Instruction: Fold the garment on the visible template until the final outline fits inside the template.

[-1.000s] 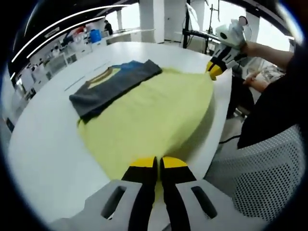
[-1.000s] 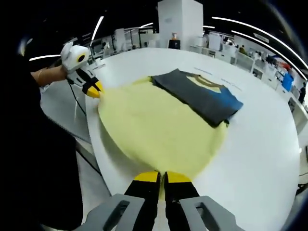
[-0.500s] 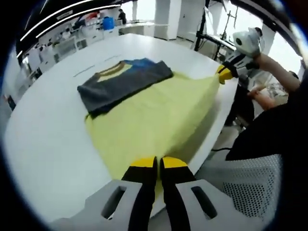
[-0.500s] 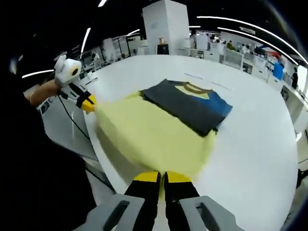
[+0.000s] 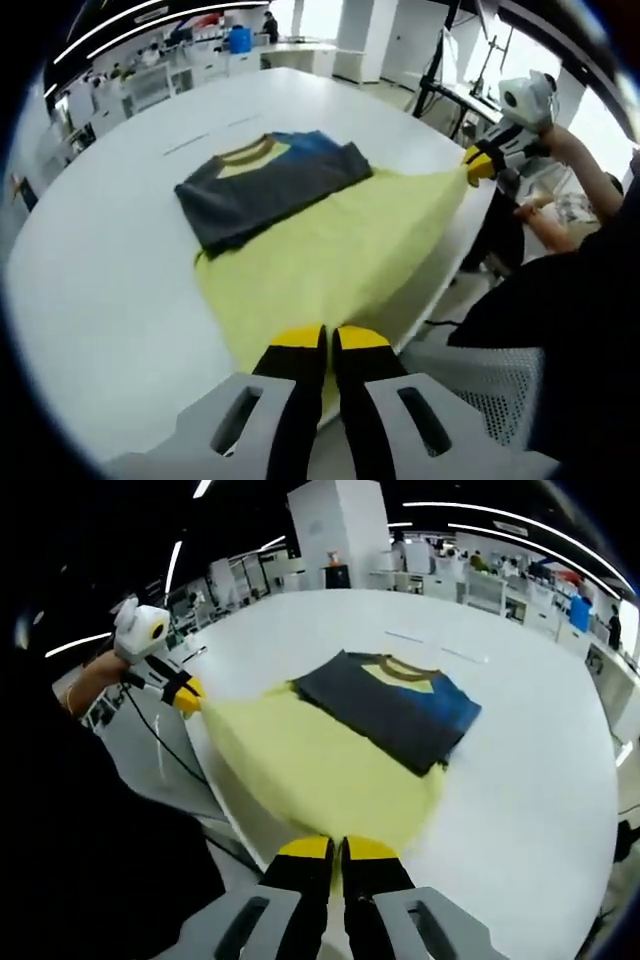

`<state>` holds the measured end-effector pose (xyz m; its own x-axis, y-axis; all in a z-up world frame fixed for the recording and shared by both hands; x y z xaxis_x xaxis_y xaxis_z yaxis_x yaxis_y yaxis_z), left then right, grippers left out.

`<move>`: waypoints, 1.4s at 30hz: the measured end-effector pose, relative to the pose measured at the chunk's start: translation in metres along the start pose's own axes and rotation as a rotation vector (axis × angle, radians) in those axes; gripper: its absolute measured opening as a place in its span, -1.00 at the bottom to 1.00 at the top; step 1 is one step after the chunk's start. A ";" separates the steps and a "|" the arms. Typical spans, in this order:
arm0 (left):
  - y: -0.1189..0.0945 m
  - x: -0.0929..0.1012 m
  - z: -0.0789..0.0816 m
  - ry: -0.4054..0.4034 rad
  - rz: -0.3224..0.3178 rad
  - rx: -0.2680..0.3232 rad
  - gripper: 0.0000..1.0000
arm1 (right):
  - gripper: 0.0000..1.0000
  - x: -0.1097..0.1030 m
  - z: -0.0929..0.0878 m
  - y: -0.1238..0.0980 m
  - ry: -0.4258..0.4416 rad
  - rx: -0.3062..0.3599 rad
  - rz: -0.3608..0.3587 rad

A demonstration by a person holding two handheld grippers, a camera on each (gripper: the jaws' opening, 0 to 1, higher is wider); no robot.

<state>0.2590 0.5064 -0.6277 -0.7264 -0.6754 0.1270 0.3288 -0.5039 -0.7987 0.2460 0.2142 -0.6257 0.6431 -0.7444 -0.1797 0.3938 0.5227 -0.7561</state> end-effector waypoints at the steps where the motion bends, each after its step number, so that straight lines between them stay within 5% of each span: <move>1: -0.002 0.001 0.001 0.002 -0.001 -0.003 -0.98 | -1.00 -0.001 0.002 -0.003 0.001 -0.001 0.000; 10: -0.019 0.007 0.009 0.031 0.000 -0.026 -0.99 | -1.00 -0.010 0.014 -0.019 -0.016 -0.015 0.001; 13: -0.024 0.011 0.012 -0.004 -0.048 -0.019 -0.99 | -1.00 -0.014 0.018 -0.023 -0.021 -0.025 0.005; 23: -0.020 -0.001 0.016 0.012 -0.032 -0.040 -0.99 | -1.00 -0.012 0.024 -0.020 -0.018 -0.030 0.007; 42: -0.007 -0.048 0.085 0.173 0.093 0.028 -0.99 | -1.00 0.040 0.077 -0.005 -0.124 0.019 -0.101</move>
<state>0.3423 0.4966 -0.5781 -0.7844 -0.6182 -0.0513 0.4143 -0.4604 -0.7851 0.3204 0.2137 -0.5804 0.6750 -0.7375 -0.0234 0.4721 0.4561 -0.7544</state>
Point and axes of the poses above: the point that each gripper's makers call its tool centre point, and the gripper's own axes: y roughly forward along the fingers, x roughly to its right, z roughly out of its top, the point moved 4 cm from there along -y, roughly backward along the fingers, and after that the axes turned 1 degree about -x, right-handed, at the moved point
